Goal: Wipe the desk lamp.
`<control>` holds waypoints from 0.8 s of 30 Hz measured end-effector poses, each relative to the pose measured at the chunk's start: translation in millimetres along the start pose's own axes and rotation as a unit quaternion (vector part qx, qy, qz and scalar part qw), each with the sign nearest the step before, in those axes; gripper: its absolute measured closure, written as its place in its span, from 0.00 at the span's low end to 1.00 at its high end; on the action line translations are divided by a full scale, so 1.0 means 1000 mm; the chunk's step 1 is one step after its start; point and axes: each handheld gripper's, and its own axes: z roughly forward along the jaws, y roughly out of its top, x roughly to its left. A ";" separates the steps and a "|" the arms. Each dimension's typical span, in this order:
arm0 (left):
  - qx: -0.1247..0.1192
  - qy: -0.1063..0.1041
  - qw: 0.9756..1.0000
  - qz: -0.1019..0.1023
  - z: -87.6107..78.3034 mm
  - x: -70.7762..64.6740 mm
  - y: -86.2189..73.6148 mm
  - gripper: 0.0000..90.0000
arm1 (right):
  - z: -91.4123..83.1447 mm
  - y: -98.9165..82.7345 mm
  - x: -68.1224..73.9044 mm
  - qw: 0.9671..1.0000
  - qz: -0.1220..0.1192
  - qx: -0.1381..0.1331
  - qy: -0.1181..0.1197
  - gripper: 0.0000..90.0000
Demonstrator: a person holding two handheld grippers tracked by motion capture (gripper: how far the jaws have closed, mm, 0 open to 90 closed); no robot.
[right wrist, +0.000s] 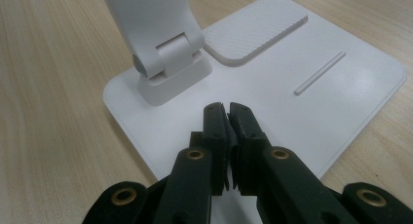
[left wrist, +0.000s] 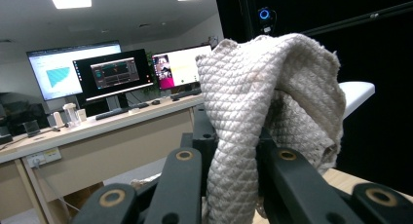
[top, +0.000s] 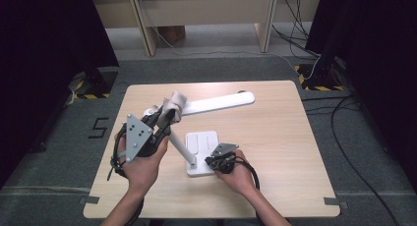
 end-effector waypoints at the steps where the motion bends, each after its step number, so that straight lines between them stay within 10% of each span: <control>1: 0.000 0.000 1.000 0.001 0.001 -0.001 0.000 0.89 | 0.000 0.000 0.000 1.000 0.000 0.000 0.000 0.96; 24: 0.000 -0.006 1.000 0.000 0.011 -0.012 0.002 0.89 | 0.000 0.000 0.001 1.000 -0.005 -0.001 -0.002 0.97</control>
